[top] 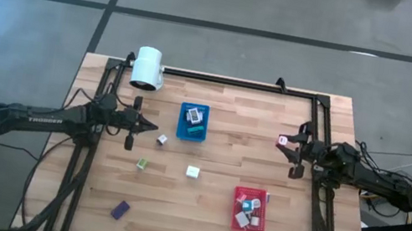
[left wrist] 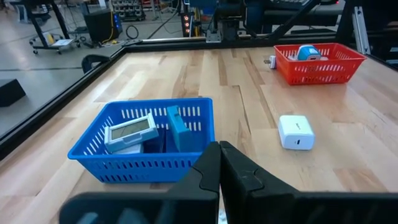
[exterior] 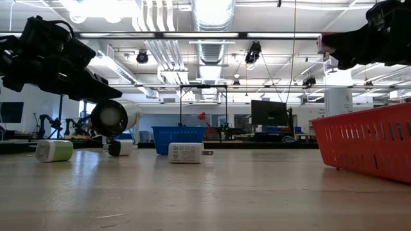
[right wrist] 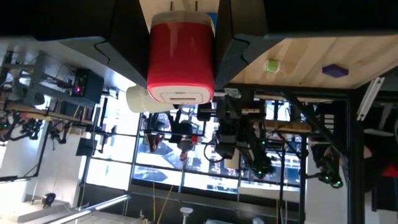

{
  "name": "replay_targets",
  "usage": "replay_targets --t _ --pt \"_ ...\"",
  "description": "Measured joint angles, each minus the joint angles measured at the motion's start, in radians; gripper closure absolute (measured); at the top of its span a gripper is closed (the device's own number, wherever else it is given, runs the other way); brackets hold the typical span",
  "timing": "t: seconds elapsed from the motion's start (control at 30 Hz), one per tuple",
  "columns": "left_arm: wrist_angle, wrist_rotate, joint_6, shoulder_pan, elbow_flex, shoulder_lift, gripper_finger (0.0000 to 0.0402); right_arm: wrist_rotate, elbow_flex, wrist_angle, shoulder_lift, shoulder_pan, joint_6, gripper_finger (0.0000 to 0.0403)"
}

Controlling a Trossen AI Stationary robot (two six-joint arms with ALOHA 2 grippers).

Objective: Pick & Place Office items
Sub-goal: Put the pink charger adapter into the red bin

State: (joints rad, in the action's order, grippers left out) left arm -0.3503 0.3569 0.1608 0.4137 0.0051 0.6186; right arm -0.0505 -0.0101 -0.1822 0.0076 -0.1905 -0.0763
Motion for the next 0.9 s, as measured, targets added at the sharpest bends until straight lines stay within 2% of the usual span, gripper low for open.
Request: replay_targets --t 0.57,0.73,0.9 --pt "0.0 0.0 0.0 0.0 0.0 0.0 0.0396 -0.004 0.0 0.004 0.003 0.0 0.039 0.0275" --pt "0.0 0.0 0.011 0.0 0.0 0.0 0.0396 -0.104 0.0 -0.117 0.036 0.003 0.102 0.0275" --pt "0.0 0.0 0.011 0.0 0.0 0.0 0.0396 -0.135 -0.045 -0.155 0.135 0.011 0.13 0.0275"
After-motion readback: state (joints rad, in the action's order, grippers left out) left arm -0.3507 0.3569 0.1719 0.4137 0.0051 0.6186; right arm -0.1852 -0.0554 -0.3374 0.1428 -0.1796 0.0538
